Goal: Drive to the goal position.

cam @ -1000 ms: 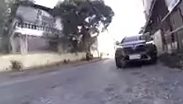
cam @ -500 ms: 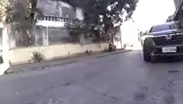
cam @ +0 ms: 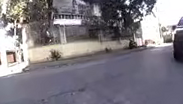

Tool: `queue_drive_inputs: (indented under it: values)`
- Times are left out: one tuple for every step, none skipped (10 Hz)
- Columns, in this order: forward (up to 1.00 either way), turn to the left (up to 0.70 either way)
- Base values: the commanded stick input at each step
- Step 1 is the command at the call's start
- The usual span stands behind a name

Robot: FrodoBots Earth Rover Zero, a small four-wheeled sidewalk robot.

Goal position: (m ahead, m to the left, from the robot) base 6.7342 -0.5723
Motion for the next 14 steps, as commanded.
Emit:
queue_drive_inputs:
  values:
    - [0.99, -0.01]
    - [0.98, -0.01]
    - [0.98, -0.01]
    - [0.98, -0.02]
    - [0.98, -0.16]
    - [0.99, -0.30]
    - [1.00, -0.41]
    - [1.00, -0.41]
    - [1.00, -0.41]
    - [1.00, -0.41]
    - [1.00, -0.41]
    - [1.00, -0.41]
    - [1.00, -0.41]
    - [1.00, -0.41]
